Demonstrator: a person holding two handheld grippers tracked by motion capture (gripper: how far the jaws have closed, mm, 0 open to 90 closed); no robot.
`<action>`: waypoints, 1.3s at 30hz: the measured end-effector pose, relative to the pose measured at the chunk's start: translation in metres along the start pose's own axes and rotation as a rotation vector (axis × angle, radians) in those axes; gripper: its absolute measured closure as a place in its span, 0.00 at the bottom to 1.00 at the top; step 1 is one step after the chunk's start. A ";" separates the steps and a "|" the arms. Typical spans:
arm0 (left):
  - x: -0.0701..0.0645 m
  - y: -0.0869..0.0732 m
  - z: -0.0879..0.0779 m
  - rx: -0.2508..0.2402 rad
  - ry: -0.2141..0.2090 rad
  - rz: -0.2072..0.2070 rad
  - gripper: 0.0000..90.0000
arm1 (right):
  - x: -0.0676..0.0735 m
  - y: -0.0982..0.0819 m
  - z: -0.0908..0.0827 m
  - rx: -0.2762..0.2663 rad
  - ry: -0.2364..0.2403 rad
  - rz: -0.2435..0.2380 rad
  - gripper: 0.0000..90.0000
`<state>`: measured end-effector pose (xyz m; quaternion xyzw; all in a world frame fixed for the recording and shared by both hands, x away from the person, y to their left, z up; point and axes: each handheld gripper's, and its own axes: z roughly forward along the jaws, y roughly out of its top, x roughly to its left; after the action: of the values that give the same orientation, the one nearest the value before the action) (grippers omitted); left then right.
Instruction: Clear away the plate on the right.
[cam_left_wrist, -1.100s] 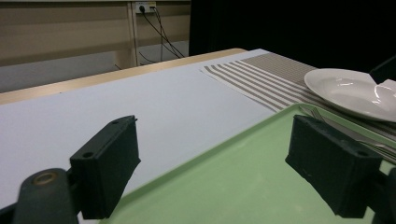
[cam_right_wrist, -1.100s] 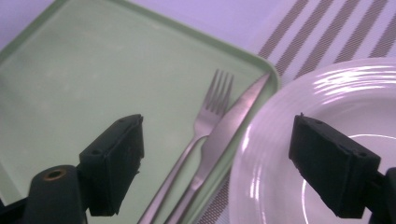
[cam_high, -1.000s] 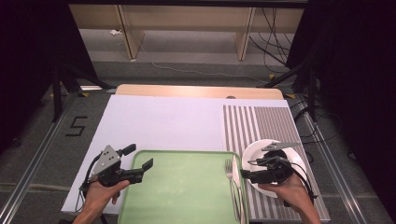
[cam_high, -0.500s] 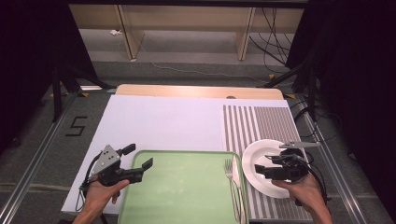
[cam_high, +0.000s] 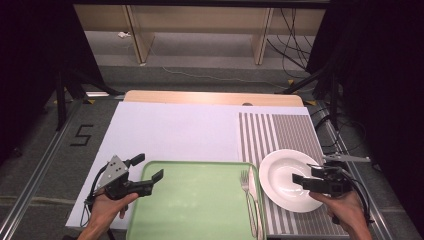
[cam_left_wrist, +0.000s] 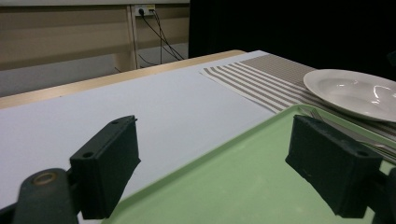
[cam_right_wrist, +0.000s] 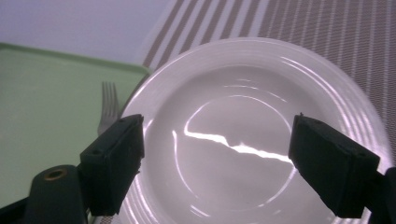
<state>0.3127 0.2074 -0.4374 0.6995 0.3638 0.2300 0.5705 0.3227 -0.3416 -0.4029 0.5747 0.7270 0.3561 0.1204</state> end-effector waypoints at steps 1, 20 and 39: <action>0.000 0.000 -0.001 0.005 0.004 0.002 0.18 | -0.004 -0.002 -0.002 -0.031 0.011 0.025 0.22; 0.000 0.001 0.000 -0.005 -0.009 -0.018 0.18 | -0.044 -0.032 -0.018 0.007 -0.083 0.232 0.23; -0.001 0.001 0.000 -0.003 -0.015 -0.014 0.18 | -0.070 -0.047 -0.004 0.083 0.034 0.363 0.26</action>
<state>0.3128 0.2063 -0.4361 0.6978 0.3640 0.2210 0.5759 0.3072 -0.4119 -0.4469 0.6948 0.6272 0.3515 0.0179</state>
